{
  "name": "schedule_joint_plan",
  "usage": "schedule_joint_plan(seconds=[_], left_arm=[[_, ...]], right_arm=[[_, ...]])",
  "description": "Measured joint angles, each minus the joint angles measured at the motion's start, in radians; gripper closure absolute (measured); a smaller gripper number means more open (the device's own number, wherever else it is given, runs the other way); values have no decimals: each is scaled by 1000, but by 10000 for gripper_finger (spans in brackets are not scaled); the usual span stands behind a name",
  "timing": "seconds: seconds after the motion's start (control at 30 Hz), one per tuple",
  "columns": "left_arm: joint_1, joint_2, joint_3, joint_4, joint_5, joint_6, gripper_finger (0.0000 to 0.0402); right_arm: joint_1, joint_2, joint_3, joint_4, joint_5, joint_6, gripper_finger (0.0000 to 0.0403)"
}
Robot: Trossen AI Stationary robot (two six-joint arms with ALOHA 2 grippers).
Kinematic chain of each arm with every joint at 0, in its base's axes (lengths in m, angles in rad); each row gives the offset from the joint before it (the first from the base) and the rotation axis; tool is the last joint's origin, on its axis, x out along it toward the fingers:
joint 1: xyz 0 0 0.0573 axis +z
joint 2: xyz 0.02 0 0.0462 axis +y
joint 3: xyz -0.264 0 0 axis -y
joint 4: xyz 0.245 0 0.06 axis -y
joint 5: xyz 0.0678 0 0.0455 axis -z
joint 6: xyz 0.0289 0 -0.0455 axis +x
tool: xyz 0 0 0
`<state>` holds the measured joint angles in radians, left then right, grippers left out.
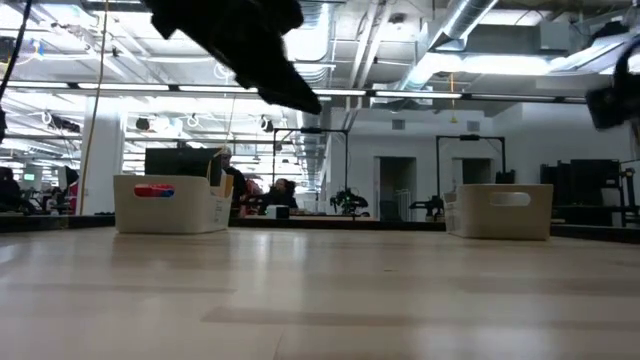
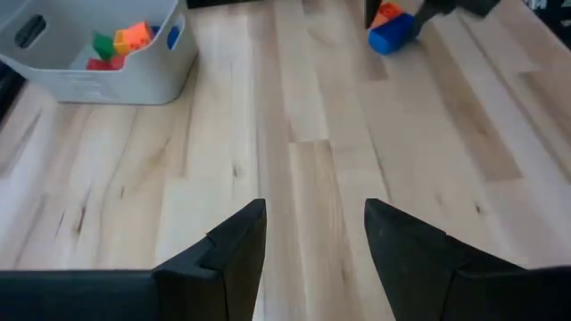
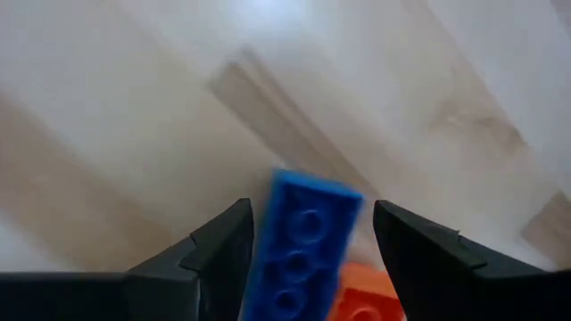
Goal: Sort blocks by size
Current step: Put the large blue game piece into the white bin
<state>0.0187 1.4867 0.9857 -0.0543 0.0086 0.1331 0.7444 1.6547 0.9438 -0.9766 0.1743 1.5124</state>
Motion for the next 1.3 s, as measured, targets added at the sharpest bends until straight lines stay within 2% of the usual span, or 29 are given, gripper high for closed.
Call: schedule_joint_plan(seconds=[0.2,0.33,0.43,0.53,0.6,0.77,0.83,0.93,1.0,1.07,1.17,1.3], left_arm=[[-77,-30,-36,-86,-128,-41,217],[-133,-31,-36,-113,-208,-48,217],[-164,-31,-36,-123,-219,-54,217],[-193,-31,-53,-83,-219,-61,217],[-210,-31,-107,17,-219,-60,217],[-229,-29,-284,390,-207,-96,217],[-229,-29,-333,526,-206,-125,217],[-229,-29,-351,621,-202,-148,217],[-233,-29,-347,635,-192,-146,215],[-240,-29,-339,656,-189,-140,210],[-243,-29,-317,664,-188,-131,200],[-248,-29,-301,661,-189,-132,190]], right_arm=[[-2,-4,-90,130,-31,6,142],[-3,-4,-94,135,-26,0,149],[-3,-8,-96,120,-10,-9,181],[-2,-19,-98,125,32,-28,233],[-1,-36,-101,130,100,-32,246],[32,-145,-100,168,487,-55,246],[43,-186,-101,255,638,-154,246],[26,-220,-99,511,849,-439,246],[-5,-212,-99,722,906,-675,246],[-46,-183,-99,956,892,-909,246],[-112,-126,-99,1281,818,-1197,246],[-207,-82,-99,1598,635,-1434,246]])
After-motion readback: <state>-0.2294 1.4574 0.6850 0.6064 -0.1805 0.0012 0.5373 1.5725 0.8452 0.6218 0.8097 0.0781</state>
